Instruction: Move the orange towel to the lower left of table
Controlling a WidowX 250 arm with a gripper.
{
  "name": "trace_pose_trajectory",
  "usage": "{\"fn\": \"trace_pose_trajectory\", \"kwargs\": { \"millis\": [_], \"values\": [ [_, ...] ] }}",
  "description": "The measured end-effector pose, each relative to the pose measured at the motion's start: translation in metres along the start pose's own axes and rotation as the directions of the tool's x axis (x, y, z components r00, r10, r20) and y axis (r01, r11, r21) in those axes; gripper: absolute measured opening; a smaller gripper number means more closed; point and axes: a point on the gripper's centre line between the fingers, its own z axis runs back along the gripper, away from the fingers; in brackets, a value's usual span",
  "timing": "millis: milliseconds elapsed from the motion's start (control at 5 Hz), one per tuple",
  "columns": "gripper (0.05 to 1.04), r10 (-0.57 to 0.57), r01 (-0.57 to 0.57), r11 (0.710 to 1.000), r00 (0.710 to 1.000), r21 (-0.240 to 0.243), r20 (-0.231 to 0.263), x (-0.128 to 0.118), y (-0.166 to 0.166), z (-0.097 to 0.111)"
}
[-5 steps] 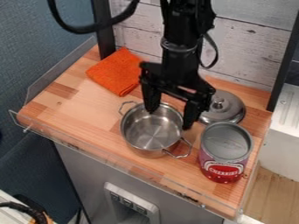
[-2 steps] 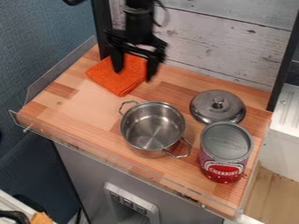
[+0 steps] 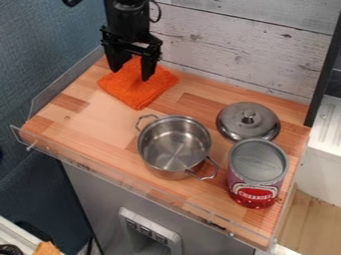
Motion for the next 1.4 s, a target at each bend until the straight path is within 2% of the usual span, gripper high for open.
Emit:
{"fn": "trace_pose_trajectory", "kwargs": {
  "millis": [200,400,600,800,1000,1200,1400],
  "values": [
    [1.0,0.005,-0.005,1.0,1.0,0.001,0.011,0.012,0.014,-0.02],
    [1.0,-0.015,0.015,1.0,0.999,0.002,0.043,0.029,0.014,-0.034],
    [1.001,-0.046,0.045,0.999,0.997,0.018,0.056,0.037,0.005,-0.038],
    [1.0,-0.052,0.052,0.999,0.998,0.016,0.024,0.028,0.002,-0.044],
    [0.999,-0.048,0.048,0.999,0.999,0.011,-0.01,0.005,-0.001,-0.043],
    [0.998,-0.034,0.033,0.999,0.999,-0.024,-0.029,-0.033,0.002,-0.045],
    [0.998,-0.007,0.005,0.999,0.998,-0.032,-0.055,-0.069,0.009,-0.044]
  ]
}}
